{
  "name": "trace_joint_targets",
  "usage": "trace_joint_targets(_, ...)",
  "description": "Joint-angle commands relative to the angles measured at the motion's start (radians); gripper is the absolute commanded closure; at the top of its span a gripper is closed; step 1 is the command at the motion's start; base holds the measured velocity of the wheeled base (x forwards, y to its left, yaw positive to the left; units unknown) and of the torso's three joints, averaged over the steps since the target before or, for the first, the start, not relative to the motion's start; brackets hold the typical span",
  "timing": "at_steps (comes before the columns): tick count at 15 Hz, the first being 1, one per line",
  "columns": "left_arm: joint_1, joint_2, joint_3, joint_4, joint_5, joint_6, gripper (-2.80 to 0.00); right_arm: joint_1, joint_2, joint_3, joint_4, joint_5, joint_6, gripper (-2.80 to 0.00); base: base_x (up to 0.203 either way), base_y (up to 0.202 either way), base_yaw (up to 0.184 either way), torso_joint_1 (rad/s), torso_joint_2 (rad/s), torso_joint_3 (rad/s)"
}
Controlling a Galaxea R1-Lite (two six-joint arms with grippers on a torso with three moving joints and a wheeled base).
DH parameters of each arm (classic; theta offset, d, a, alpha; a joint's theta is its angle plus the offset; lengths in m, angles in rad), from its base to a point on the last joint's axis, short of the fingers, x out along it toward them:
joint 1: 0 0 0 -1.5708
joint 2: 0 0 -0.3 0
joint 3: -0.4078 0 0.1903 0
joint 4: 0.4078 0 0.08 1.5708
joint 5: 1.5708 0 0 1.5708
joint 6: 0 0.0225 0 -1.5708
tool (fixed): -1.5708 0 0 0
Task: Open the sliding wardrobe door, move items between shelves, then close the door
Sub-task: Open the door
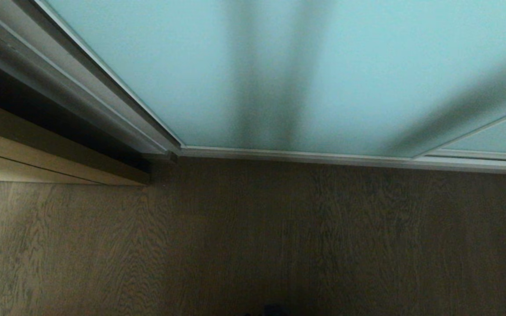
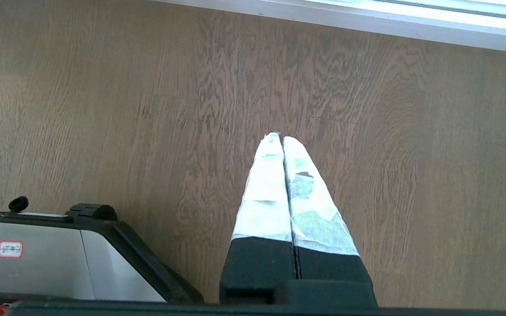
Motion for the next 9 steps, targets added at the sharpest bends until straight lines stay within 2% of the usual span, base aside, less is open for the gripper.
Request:
trace_joint_targets(1, 0.000, 0.036, -0.009, -0.040, 0.000, 0.008, 0.00, 0.000, -0.001, 0.000, 0.000, 0.000, -0.001, 0.00, 0.000, 0.000, 0.000, 0.000, 0.00, 0.000)
trace_joint_targets(3, 0.000, 0.047, -0.007, -0.052, 0.012, 0.012, 0.00, 0.001, -0.001, 0.000, 0.000, 0.000, -0.001, 0.00, 0.000, 0.000, 0.000, 0.000, 0.00, 0.000)
trace_joint_targets(7, 0.000, 0.072, -0.009, -0.175, 0.005, 0.046, 0.00, 0.000, -0.001, 0.000, 0.000, 0.000, 0.000, 0.00, 0.000, 0.000, 0.000, 0.000, 0.00, 0.000)
trace_joint_targets(9, 0.000, 0.075, -0.012, -0.197, -0.008, 0.048, 0.00, 0.000, -0.001, 0.000, 0.000, 0.000, 0.001, 0.00, 0.000, 0.000, 0.000, 0.000, 0.00, 0.000)
